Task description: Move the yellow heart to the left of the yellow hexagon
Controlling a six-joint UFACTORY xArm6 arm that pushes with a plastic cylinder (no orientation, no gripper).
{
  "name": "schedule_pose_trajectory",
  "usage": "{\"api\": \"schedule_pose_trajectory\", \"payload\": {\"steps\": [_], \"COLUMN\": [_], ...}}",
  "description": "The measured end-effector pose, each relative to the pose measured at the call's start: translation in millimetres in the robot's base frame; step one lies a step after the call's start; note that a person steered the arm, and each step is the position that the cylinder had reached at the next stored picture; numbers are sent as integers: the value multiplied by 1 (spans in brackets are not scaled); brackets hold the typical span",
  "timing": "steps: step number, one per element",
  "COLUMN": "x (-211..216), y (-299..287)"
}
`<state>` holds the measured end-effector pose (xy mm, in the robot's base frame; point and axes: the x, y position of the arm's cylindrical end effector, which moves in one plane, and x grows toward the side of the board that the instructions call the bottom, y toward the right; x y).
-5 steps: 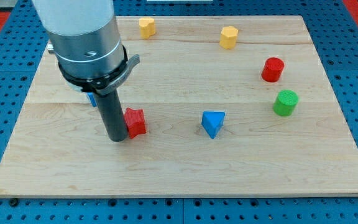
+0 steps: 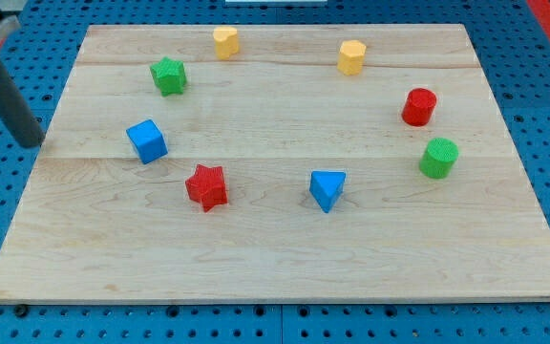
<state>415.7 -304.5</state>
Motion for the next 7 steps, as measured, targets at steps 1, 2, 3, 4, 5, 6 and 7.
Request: {"api": "schedule_pose_trajectory", "payload": {"steps": [1,2,3,4,5,6,7], "x": [-2,-2,-2,-3,-3,-3,-4], "y": [-1,0,0,0,0,0,0]}}
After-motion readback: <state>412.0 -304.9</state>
